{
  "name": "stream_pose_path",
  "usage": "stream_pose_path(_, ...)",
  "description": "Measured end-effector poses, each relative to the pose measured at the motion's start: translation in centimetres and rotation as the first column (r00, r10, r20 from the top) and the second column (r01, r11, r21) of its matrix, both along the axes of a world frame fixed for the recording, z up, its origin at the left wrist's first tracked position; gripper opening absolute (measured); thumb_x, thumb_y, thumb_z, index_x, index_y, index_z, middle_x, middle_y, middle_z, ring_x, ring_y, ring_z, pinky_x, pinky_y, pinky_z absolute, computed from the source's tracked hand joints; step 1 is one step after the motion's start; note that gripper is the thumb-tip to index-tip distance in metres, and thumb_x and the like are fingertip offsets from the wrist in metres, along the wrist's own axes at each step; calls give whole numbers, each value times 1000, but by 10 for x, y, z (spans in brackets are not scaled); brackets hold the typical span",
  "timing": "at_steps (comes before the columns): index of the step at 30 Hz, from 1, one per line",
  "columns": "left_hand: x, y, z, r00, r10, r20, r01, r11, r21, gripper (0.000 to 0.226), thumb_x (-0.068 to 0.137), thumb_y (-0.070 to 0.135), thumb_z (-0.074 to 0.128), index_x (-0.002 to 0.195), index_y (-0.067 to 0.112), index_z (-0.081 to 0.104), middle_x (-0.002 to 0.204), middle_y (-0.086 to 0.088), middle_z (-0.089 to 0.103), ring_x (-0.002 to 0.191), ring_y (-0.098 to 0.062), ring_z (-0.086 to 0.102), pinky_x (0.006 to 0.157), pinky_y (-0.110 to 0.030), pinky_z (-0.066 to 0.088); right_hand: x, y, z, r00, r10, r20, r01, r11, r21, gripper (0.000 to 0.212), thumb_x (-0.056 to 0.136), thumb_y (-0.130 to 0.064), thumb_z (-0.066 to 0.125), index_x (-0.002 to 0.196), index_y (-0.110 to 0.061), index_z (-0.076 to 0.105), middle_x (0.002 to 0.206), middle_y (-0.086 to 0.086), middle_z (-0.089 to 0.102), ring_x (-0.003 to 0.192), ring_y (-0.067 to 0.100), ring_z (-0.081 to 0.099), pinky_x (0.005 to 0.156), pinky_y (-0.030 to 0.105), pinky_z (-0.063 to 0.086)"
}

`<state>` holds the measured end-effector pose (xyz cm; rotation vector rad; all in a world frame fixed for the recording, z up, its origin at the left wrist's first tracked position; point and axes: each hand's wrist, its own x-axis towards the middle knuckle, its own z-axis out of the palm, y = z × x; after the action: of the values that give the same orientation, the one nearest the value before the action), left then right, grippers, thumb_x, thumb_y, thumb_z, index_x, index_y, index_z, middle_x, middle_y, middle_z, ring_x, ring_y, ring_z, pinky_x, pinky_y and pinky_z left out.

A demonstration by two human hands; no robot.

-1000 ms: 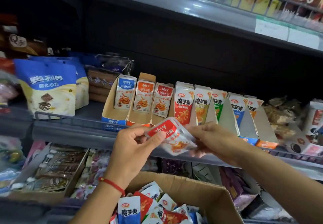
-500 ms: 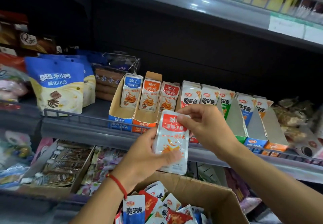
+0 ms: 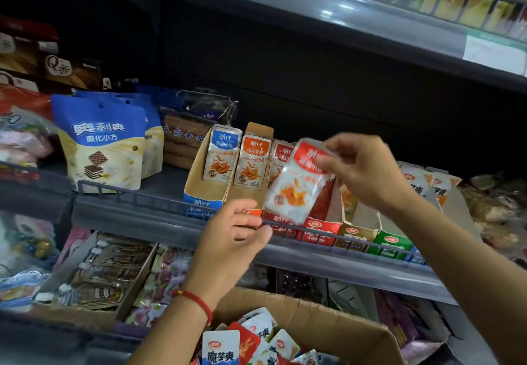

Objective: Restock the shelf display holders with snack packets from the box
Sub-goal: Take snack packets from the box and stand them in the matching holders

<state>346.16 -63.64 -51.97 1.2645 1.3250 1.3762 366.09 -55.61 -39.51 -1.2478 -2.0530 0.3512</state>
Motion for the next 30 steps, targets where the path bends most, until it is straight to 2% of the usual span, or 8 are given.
stream_pose_path(3,-12,4,5,990,116,79,-114,993,-28,35,87,10,76,115,29,63,101,6,75,93,-11,73,74,-27,62,-8,32,14,990,-125,67,109,972,210,15,94,-29,72,107,-20,72,98,-10,72,89,2,67,75,21,53)
stream_pose_path(6,-19,6,8,981,164,102,-162,986,-33,31,90,8,73,112,28,63,99,3,74,91,-14,73,69,-25,60,-19,64,14,973,-179,146,155,975,161,20,96,-30,70,115,-23,70,106,-7,70,94,7,66,75,24,52)
stream_pose_path(8,-22,8,9,978,184,101,-181,983,-40,30,91,8,72,112,27,63,99,3,74,91,-15,73,70,-27,60,-29,81,7,941,-215,262,181,972,150,21,96,-30,69,116,-25,69,112,-5,70,99,11,65,82,32,55)
stream_pose_path(10,-24,9,8,978,189,85,-185,981,-56,29,92,10,71,113,27,62,99,3,74,90,-15,73,72,-30,61,-37,94,-3,919,-215,330,170,972,160,21,97,-28,68,117,-24,68,115,-1,71,104,16,66,91,40,56)
stream_pose_path(14,-26,11,7,981,194,25,-192,979,-75,30,92,11,72,111,31,61,98,4,74,92,-15,72,82,-41,62,-45,110,-21,871,-186,456,114,977,181,12,98,-28,66,109,-25,68,110,2,71,106,23,65,97,46,53)
stream_pose_path(18,-29,13,6,980,200,-6,-199,975,-94,31,91,11,72,107,34,61,94,6,74,89,-12,72,83,-43,62,-45,118,-34,771,-247,588,103,958,268,17,99,-33,62,116,-30,67,116,2,70,128,26,50,115,49,31)
stream_pose_path(23,-31,14,4,979,201,-45,-204,973,-105,31,92,11,69,111,33,61,95,6,73,89,-10,71,82,-40,62,-49,115,-38,671,-310,673,137,944,299,33,96,-42,65,127,-30,62,128,2,64,137,28,40,116,53,19)
stream_pose_path(30,-30,13,3,975,194,-107,-204,975,-93,35,90,9,70,111,35,59,93,11,74,87,-6,71,82,-38,62,-54,119,-43,608,-403,683,161,906,391,42,93,-45,69,130,-28,59,130,2,63,137,28,38,113,51,22)
